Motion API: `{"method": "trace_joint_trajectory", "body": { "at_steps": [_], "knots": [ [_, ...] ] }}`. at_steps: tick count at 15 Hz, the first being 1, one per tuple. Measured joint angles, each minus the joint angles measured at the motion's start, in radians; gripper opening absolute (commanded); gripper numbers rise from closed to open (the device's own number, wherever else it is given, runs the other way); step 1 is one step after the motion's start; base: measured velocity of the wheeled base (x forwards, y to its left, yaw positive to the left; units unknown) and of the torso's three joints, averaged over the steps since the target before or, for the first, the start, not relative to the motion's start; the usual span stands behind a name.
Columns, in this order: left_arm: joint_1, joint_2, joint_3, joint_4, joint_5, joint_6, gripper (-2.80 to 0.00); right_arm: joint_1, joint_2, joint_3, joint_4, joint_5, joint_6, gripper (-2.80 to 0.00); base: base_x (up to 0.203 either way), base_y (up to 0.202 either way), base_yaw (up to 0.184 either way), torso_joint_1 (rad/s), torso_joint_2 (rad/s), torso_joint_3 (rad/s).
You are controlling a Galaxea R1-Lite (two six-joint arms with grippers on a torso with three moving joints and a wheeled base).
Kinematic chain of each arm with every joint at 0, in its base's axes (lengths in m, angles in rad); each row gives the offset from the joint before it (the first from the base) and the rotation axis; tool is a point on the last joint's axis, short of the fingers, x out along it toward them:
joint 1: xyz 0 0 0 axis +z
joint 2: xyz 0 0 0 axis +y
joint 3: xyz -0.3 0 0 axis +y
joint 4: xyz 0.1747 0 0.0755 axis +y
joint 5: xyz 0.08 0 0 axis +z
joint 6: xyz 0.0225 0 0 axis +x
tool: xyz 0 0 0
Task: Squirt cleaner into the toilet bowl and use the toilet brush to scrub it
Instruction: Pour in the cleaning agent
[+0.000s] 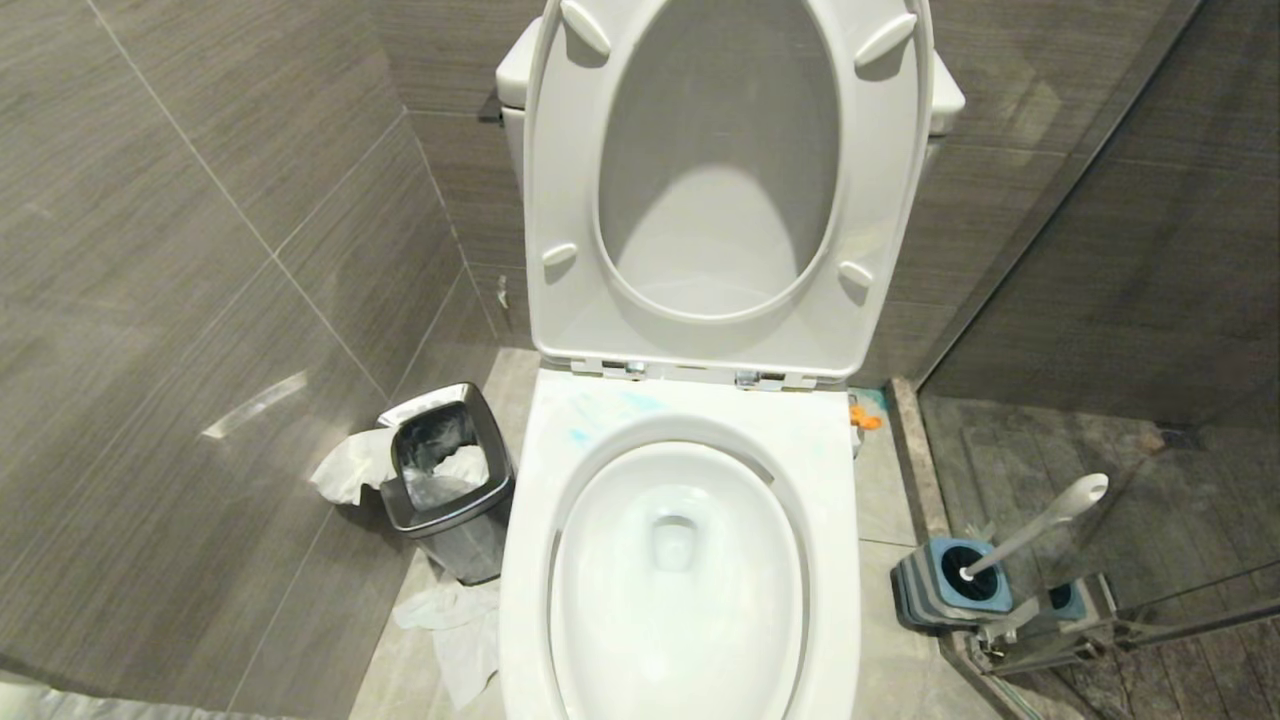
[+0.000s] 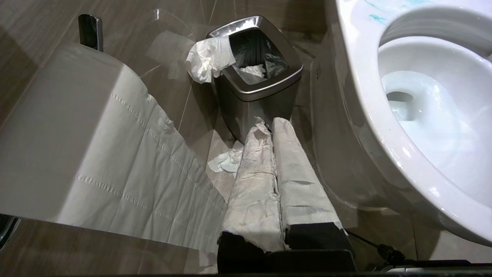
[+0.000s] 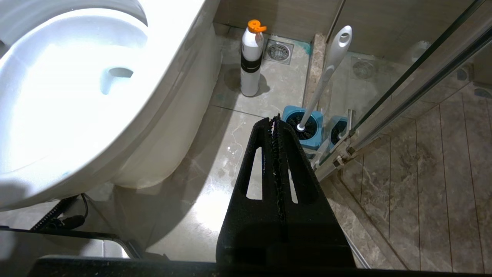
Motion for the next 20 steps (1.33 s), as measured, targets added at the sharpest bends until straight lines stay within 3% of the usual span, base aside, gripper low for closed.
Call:
{"method": "trace_joint_trajectory", "body": {
  "at_steps": [20],
  "knots": [
    [0.000,0.000,-0.003,0.008,0.000,0.001,-2.80,0.000,0.000,-0.003,0.007,-0.001,-0.001,-2.80,0.000,0.000,0.000,0.003,0.00,-0.191]
  ]
}}
